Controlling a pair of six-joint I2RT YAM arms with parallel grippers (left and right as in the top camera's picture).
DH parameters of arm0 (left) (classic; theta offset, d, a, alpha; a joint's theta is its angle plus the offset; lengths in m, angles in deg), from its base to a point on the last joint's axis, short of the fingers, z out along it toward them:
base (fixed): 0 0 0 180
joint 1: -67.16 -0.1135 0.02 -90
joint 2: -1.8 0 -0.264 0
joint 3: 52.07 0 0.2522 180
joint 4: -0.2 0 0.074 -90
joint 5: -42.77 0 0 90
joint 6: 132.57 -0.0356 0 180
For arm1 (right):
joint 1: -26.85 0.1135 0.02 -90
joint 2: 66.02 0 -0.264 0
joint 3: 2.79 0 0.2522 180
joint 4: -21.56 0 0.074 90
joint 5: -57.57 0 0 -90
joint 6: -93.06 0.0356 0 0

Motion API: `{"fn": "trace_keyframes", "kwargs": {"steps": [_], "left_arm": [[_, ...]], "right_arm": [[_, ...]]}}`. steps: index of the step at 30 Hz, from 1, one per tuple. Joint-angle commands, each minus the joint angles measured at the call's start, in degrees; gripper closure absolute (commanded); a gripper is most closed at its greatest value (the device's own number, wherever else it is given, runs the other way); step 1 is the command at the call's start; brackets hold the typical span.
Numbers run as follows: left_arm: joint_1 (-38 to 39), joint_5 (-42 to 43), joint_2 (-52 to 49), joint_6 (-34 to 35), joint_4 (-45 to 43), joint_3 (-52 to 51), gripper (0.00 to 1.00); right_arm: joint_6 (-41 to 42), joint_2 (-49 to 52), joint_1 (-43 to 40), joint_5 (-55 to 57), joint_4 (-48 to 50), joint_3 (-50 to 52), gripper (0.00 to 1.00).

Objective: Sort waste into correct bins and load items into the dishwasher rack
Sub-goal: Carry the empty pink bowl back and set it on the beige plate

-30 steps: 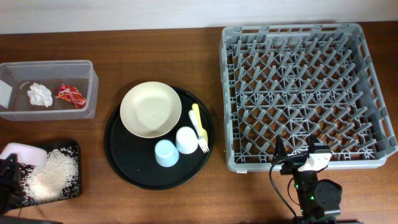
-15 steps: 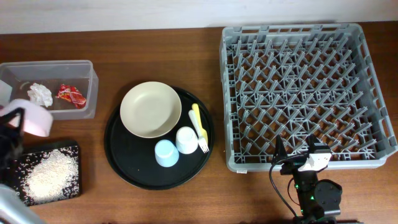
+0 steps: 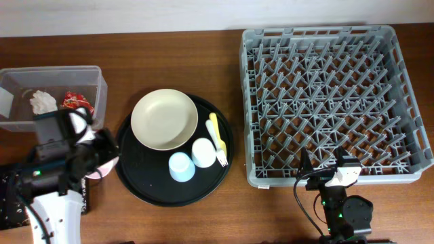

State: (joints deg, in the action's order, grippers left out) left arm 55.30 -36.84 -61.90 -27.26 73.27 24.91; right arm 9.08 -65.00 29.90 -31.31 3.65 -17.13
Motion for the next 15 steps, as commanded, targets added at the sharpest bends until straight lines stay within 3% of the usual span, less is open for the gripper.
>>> {"fn": "trace_keyframes", "kwargs": {"steps": [1,10,15], "left_arm": [[6.82,-5.73,-2.82,-1.33,1.86,-1.01,1.0],[18.91,-5.75,-12.22,0.94,-1.18,-7.3,1.0],[23.47,-5.77,-12.44,1.99,-3.56,-9.86,1.0]], "right_arm": [[0.46,-0.28,-0.17,0.87,-0.42,0.26,0.02],[0.46,-0.28,-0.17,0.87,-0.39,0.26,0.02],[0.46,-0.28,-0.17,0.87,-0.39,0.26,0.02]]}}
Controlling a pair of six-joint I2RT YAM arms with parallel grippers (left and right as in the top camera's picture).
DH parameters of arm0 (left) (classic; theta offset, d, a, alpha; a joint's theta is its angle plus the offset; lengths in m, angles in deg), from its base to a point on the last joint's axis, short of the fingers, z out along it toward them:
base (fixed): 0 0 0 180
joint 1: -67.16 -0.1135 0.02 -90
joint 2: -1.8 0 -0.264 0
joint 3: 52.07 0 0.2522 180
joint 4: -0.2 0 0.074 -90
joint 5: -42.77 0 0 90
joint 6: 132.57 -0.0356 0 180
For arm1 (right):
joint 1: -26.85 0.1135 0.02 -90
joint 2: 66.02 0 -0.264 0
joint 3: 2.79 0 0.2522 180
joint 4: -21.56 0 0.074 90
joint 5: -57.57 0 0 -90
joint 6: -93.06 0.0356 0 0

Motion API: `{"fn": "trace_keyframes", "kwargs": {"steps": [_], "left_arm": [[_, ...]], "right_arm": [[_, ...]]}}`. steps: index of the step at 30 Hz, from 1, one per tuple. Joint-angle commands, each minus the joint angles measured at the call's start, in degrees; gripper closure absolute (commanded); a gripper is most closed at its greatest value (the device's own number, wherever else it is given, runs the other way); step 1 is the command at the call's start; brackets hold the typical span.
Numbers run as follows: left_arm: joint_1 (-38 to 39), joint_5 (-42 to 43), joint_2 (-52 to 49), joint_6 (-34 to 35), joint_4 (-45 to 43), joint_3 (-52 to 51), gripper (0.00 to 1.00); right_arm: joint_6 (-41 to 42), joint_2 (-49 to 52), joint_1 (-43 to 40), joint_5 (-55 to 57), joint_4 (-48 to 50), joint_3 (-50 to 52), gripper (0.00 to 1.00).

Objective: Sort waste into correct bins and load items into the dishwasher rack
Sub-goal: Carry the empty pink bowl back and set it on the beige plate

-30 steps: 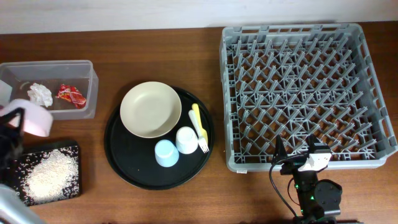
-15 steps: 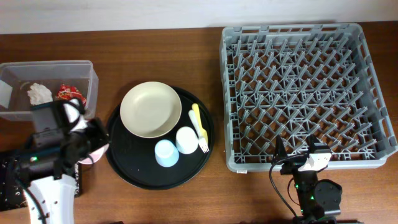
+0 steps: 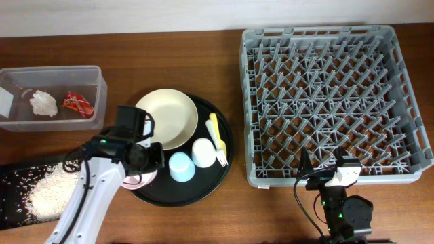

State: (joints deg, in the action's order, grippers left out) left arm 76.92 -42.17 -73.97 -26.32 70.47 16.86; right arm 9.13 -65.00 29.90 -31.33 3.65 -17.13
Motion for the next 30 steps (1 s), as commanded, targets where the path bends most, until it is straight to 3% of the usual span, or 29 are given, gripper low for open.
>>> {"fn": "trace_keyframes", "kwargs": {"steps": [1,8,18,23,25,30], "left_arm": [[2.21,-0.9,-0.48,1.05,-0.98,-2.43,1.0],[2.25,-1.64,-0.52,2.16,-6.4,-7.67,1.0],[2.25,-1.46,-0.5,2.36,-6.49,-7.13,1.0],[2.25,-4.55,-0.5,2.29,4.9,9.38,1.0],[2.25,-5.9,-0.5,1.49,2.62,13.27,1.0],[2.25,-6.95,-4.44,-1.57,-13.03,13.44,1.0]], "right_arm": [[0.42,-0.28,-0.17,0.9,-0.39,0.26,0.02],[0.42,-0.28,-0.17,0.9,-0.39,0.26,0.02],[0.42,-0.28,-0.17,0.9,-0.39,0.26,0.02],[0.42,-0.28,-0.17,0.9,-0.42,0.26,0.02],[0.42,-0.28,-0.17,0.9,-0.42,0.26,0.02],[0.42,-0.28,-0.17,0.9,-0.39,0.26,0.02]]}}
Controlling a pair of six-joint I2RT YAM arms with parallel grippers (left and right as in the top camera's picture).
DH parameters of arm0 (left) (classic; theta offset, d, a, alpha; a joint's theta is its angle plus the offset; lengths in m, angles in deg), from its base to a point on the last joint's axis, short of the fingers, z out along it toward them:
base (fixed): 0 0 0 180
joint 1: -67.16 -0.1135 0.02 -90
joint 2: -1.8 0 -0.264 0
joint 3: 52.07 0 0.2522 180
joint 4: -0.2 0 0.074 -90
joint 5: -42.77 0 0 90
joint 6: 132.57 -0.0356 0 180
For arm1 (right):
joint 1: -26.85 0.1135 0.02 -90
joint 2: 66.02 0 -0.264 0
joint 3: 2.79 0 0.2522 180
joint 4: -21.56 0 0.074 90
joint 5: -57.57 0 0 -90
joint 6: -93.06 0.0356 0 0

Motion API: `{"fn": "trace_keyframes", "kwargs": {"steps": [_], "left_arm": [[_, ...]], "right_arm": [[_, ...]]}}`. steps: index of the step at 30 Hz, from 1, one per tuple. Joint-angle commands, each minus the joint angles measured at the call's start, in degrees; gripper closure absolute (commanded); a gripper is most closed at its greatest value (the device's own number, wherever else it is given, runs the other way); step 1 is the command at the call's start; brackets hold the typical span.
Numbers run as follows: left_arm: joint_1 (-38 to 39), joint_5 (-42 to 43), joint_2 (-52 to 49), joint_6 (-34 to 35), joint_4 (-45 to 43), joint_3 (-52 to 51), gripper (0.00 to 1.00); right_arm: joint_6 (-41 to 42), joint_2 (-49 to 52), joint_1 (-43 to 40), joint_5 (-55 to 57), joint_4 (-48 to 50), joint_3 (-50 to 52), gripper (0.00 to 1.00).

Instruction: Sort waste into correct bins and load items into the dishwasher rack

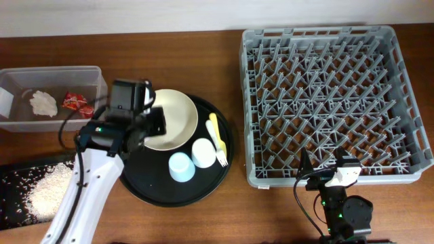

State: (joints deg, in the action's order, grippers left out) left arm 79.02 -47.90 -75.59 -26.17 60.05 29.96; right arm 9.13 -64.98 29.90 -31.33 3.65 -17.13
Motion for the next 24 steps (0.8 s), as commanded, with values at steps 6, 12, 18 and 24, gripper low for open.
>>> {"fn": "trace_keyframes", "kwargs": {"steps": [6,12,18,24], "left_arm": [[3.26,-0.13,-20.0,-1.75,-14.62,0.35,1.0],[5.46,-1.97,-20.9,-1.75,-16.39,2.36,0.21],[5.46,-12.31,-13.94,-1.7,0.0,14.58,0.01],[-2.47,-31.12,0.28,5.25,16.98,19.37,0.01]], "right_arm": [[0.42,-0.31,-0.17,0.9,-0.42,0.26,0.02],[0.42,-0.31,-0.17,0.9,-0.39,0.26,0.02],[0.42,-0.31,-0.17,0.9,-0.39,0.26,0.02],[0.42,-0.31,-0.17,0.9,-0.42,0.26,0.02]]}}
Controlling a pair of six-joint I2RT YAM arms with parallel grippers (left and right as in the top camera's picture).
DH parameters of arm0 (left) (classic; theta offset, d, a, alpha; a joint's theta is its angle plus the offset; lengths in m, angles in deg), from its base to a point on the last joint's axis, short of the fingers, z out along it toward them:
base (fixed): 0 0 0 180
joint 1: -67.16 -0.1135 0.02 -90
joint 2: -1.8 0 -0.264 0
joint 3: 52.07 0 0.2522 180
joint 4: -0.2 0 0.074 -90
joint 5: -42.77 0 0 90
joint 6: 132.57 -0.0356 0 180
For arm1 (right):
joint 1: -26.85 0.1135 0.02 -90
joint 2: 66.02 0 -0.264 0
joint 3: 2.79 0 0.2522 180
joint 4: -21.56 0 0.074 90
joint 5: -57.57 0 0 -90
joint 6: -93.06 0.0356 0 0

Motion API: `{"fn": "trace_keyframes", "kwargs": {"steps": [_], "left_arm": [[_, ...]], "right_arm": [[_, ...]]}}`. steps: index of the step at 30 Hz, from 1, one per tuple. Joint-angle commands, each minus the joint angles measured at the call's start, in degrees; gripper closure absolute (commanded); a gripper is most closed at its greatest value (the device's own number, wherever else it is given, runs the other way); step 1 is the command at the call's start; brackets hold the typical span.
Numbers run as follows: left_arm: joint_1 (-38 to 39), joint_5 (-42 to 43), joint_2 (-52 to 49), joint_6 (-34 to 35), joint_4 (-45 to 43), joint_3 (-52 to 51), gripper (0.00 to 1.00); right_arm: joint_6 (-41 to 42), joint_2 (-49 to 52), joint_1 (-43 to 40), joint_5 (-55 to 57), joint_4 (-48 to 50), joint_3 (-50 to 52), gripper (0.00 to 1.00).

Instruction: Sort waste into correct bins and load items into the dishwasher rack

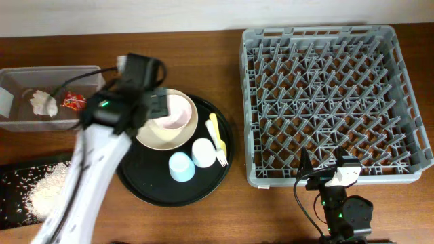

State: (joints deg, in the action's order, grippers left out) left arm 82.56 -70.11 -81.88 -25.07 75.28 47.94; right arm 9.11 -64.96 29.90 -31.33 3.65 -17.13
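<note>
My left gripper (161, 103) is shut on the rim of a pink bowl (175, 112), which it holds over the cream plate (157, 135) at the back of the round black tray (146, 186). A blue cup (181, 167), a white cup (203, 152) and a yellow fork (217, 139) lie on the same tray. The grey dishwasher rack (407, 81) stands empty on the right. My right gripper (306, 165) rests at the rack's front edge, its fingers together and holding nothing.
A clear bin (95, 73) at the back left holds a white crumpled paper (43, 102) and a red wrapper (73, 100). A black bin (13, 176) at the front left has rice (32, 195) in it.
My left arm has moved a little back and right. The pink bowl, hidden under the arm before, now shows over the cream plate's right half. The right arm has not moved.
My left gripper first held the pink bowl over the black bin at the front left. Then rice lay in that bin and the bowl was at the tray's left edge. After that the arm stood over the plate, where the bowl now is.
</note>
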Motion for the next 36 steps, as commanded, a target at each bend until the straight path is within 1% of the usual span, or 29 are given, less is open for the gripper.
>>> {"fn": "trace_keyframes", "kwargs": {"steps": [1,3,6,25,30,31,32,34,36], "left_arm": [[-11.13,-8.9,9.51,4.15,1.7,1.38,0.01],[-19.3,-8.9,12.85,4.13,1.77,1.38,0.01],[-23.39,-8.9,14.29,4.13,1.77,1.38,0.01],[-23.71,-8.9,14.27,4.13,1.77,1.38,0.01],[-23.71,-8.87,14.27,4.13,1.77,1.38,0.01],[-23.71,-8.9,14.27,4.13,1.77,1.38,0.01],[-23.71,-8.9,14.27,4.13,1.77,1.38,0.01],[-23.71,-8.9,14.27,4.13,1.77,1.38,0.01],[-23.71,-8.9,14.27,4.13,1.77,1.38,0.0]], "right_arm": [[0.44,-0.33,-0.17,0.9,-0.42,0.26,0.02],[0.44,-0.33,-0.17,0.9,-0.42,0.26,0.02],[0.44,-0.33,-0.17,0.9,-0.42,0.26,0.02],[0.48,-0.33,-0.07,0.66,-0.42,0.26,0.02],[0.5,-0.33,-0.07,-2.21,-0.44,0.17,0.02],[0.48,-0.33,-0.07,-5.16,-1.18,-0.76,0.02],[0.46,-0.33,-0.07,-7.85,-3.72,-4.5,0.02],[0.46,-0.22,-0.07,-7.76,-6.91,-8.79,0.02],[0.48,2.34,-0.07,-7.85,-9.29,-15.69,0.02]]}}
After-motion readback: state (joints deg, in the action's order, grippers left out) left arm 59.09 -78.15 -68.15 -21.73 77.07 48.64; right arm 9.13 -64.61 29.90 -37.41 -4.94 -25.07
